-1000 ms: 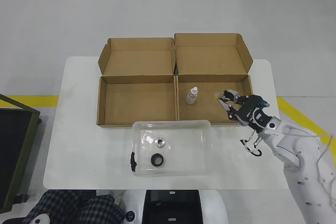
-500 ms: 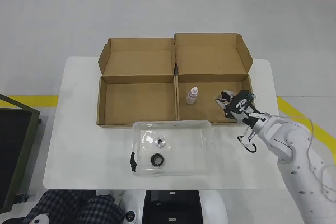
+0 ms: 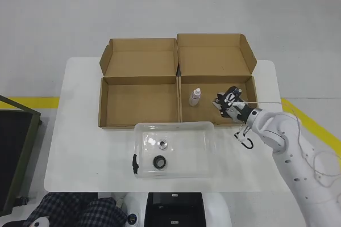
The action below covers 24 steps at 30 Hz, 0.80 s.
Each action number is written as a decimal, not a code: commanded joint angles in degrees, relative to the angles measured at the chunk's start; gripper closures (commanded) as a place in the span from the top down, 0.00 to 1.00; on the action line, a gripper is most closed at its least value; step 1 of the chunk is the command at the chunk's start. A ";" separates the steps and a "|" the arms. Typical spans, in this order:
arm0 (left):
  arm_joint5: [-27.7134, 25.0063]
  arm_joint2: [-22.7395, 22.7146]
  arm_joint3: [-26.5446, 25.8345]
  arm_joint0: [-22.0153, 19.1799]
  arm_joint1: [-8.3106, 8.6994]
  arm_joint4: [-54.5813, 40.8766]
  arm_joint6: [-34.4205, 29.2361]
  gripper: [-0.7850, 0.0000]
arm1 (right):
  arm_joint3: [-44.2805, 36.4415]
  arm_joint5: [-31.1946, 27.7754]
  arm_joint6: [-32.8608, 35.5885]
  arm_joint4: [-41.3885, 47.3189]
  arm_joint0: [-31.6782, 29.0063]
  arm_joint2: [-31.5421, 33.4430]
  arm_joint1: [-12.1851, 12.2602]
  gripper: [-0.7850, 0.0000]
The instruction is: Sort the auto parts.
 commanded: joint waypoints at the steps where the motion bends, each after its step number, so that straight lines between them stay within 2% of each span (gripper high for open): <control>1: 0.00 0.00 0.00 0.00 0.00 0.00 0.00 1.00 | 0.66 1.05 0.58 -0.77 0.91 -0.84 -0.17 0.00; 14: 0.00 0.00 0.00 0.00 0.00 0.00 0.00 1.00 | 6.76 2.34 2.64 0.02 6.25 -7.04 -1.75 0.00; 19: 0.00 0.00 0.00 0.00 0.00 0.00 0.00 1.00 | 9.10 2.67 2.95 0.30 7.81 -8.72 -2.28 0.08; 24: 0.00 0.00 0.00 0.00 0.00 0.00 0.00 1.00 | 10.71 3.00 3.49 0.49 8.83 -9.87 -2.69 0.09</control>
